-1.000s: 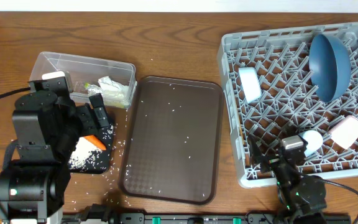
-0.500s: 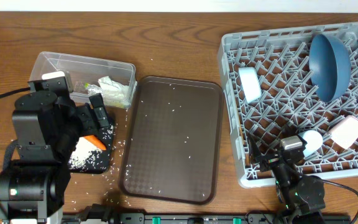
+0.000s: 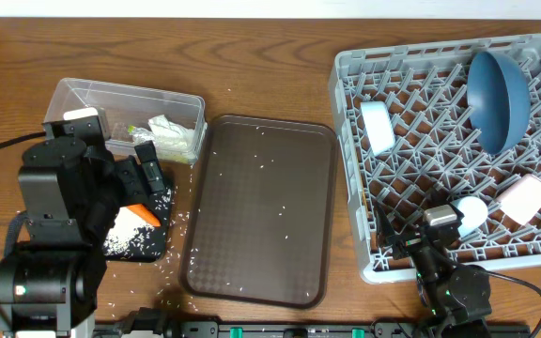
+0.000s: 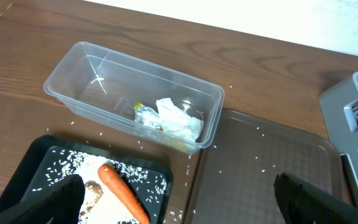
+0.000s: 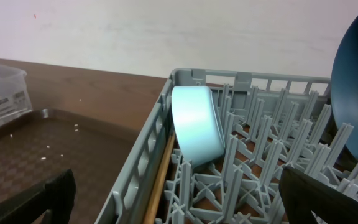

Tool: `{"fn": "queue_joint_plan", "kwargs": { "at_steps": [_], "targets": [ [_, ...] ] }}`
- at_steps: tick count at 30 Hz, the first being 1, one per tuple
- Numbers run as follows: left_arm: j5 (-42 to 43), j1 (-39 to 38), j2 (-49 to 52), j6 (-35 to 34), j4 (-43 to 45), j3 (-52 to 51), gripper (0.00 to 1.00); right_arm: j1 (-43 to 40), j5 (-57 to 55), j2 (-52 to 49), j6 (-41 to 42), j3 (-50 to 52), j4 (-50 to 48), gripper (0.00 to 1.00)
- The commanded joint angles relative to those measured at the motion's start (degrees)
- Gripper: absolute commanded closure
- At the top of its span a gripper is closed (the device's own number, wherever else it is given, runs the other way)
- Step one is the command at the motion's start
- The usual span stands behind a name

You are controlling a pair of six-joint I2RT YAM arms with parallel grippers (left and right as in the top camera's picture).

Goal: Sort waste into correct bins and load items into the dishwasher rack

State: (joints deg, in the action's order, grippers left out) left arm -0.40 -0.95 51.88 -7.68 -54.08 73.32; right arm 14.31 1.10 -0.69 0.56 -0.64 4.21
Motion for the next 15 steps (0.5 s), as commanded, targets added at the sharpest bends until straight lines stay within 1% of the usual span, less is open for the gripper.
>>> {"fn": "queue_joint_plan", "kwargs": {
  "at_steps": [1, 4, 7, 11, 13, 15],
  "targets": [
    [-1.11, 0.24, -2.4, 0.39, -2.03, -0.09, 0.02, -0.42, 0.44, 0.33, -0.63, 0.35, -0.15, 0.01],
    [-0.61, 0.24, -5.57, 0.35, 0.0, -2.05, 0.02, -0.42, 0.44, 0.33, -0.63, 0.35, -0.15, 0.01],
    [-0.42, 0.22, -10.05, 1.16, 6.97, -7.04, 0.02, -0.42, 0.44, 0.33, -0.63, 0.35, -0.15, 0.01],
    [4.57, 0.22, -17.42, 9.14, 19.37, -17.33, 0.02, -0.42, 0.44, 0.33, -0.63, 0.35, -0.15, 0.01],
    [6.54, 0.24, -21.53, 11.82, 25.31, -23.32, 0.02, -0.42, 0.44, 0.33, -0.63, 0.35, -0.15, 0.01],
    [7.98, 0.24, -25.59, 13.05, 29.2, -28.92, 0.02, -0.42, 0.44, 0.33, -0.63, 0.35, -0.15, 0.01]
  ]
}}
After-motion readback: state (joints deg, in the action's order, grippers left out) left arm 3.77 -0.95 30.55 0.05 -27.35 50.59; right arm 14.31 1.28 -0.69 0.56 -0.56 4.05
